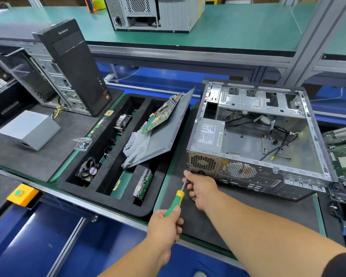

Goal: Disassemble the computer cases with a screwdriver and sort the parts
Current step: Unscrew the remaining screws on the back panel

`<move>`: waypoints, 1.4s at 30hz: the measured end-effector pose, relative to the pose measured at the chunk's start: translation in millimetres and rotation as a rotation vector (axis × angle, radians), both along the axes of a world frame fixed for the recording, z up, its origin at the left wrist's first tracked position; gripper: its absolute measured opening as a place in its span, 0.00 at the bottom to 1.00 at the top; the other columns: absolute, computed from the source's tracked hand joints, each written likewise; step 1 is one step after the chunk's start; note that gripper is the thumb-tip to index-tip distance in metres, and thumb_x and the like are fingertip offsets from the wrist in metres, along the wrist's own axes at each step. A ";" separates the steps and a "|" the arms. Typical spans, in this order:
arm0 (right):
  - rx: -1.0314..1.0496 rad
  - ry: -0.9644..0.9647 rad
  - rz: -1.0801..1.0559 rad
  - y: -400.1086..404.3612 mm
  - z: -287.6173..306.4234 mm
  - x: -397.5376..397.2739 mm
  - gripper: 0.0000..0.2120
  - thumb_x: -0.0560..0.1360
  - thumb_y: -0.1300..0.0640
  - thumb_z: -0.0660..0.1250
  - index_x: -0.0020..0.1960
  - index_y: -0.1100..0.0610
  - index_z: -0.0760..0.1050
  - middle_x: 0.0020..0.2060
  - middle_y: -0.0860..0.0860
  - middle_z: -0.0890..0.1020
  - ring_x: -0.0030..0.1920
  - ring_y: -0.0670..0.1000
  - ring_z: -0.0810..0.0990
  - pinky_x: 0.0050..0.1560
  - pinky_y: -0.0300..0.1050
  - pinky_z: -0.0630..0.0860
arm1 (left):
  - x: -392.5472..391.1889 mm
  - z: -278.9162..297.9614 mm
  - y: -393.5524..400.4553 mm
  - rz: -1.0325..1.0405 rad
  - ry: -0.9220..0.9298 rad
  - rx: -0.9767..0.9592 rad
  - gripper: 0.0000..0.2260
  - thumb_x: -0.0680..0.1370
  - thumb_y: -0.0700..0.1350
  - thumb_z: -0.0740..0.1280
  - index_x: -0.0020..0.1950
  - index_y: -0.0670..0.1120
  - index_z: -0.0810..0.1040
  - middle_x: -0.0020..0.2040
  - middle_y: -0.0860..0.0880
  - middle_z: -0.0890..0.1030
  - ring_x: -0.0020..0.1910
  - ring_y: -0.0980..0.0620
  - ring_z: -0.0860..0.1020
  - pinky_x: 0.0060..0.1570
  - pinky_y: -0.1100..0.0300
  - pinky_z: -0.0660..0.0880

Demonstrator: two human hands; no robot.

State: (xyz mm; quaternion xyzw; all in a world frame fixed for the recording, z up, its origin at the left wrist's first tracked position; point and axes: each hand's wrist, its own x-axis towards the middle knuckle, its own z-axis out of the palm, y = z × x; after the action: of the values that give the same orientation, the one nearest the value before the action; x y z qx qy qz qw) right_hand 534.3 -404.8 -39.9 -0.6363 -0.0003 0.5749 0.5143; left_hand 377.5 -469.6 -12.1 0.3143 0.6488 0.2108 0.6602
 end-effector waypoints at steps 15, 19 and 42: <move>0.048 0.120 0.117 -5.2 -3.8 9.0 0.05 0.79 0.62 0.69 0.53 0.61 0.80 0.37 0.55 0.86 0.23 0.44 0.71 0.22 0.36 0.62 | -1.3 2.8 2.4 0.142 -0.102 -0.215 0.34 0.85 0.65 0.53 0.52 0.39 0.85 0.28 0.47 0.72 0.24 0.53 0.62 0.24 0.62 0.57; 0.062 0.083 0.091 -5.0 -4.2 7.0 0.01 0.79 0.64 0.70 0.50 0.61 0.80 0.34 0.55 0.85 0.23 0.43 0.69 0.21 0.35 0.61 | -1.1 0.9 2.3 0.160 -0.119 -0.198 0.32 0.83 0.67 0.55 0.56 0.39 0.83 0.31 0.44 0.77 0.24 0.52 0.66 0.24 0.61 0.61; 0.034 0.050 0.105 -4.3 -0.5 5.2 0.05 0.75 0.61 0.74 0.42 0.61 0.80 0.31 0.54 0.83 0.23 0.44 0.68 0.20 0.35 0.60 | -9.2 4.7 -2.3 -0.030 -0.031 0.003 0.09 0.84 0.50 0.66 0.58 0.44 0.77 0.35 0.46 0.78 0.26 0.54 0.69 0.25 0.60 0.64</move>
State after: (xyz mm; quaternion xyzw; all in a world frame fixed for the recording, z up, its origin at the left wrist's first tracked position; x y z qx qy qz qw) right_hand 539.5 -409.1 -40.3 -0.6119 -0.0305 0.6167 0.4942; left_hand 368.4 -472.0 -7.4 0.3214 0.6334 0.2067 0.6729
